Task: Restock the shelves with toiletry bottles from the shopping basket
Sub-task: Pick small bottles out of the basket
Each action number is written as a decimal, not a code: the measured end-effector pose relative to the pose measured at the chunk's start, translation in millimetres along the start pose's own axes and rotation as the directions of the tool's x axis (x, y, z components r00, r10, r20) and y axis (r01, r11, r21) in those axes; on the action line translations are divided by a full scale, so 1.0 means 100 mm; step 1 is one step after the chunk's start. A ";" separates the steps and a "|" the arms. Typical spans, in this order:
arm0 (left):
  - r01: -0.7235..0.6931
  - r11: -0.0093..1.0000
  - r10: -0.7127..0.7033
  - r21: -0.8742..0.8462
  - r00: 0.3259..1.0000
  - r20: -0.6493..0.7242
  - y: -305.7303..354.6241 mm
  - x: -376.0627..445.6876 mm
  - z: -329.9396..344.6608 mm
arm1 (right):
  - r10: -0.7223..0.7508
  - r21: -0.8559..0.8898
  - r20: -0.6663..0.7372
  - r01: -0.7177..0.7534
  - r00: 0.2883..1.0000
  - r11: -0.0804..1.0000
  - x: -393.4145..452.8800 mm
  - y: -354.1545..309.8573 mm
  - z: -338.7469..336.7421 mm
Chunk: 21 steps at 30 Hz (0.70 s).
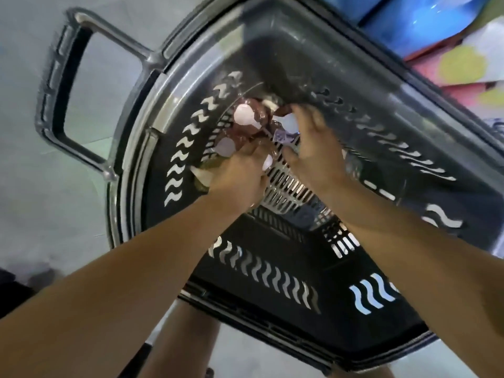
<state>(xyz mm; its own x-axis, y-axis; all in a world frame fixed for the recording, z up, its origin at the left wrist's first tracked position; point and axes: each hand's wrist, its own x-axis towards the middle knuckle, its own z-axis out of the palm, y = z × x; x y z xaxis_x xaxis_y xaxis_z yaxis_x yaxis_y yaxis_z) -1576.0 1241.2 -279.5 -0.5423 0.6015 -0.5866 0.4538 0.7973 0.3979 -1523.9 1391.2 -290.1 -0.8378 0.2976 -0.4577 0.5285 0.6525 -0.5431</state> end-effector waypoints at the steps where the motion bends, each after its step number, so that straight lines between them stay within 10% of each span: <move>1: 0.003 1.000 -0.003 0.008 1.000 -0.007 0.00 0.04 0.06 | -0.004 -0.012 0.000 0.004 1.000 1.000 0.07 0.04 0.05; 21: 0.006 0.997 -0.028 -0.083 0.961 -0.276 0.39 -0.45 -0.54 | 0.074 0.124 -0.242 -0.045 0.968 0.991 -0.77 -0.12 -0.58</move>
<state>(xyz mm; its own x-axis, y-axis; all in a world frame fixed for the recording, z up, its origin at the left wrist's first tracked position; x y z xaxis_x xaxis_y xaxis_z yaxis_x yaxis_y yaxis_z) -1572.4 1248.5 -199.2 -0.7293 0.5691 -0.3799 0.3905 0.8021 0.4518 -1473.8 1401.1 -207.1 -0.8046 0.5047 -0.3128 0.5785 0.5475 -0.6047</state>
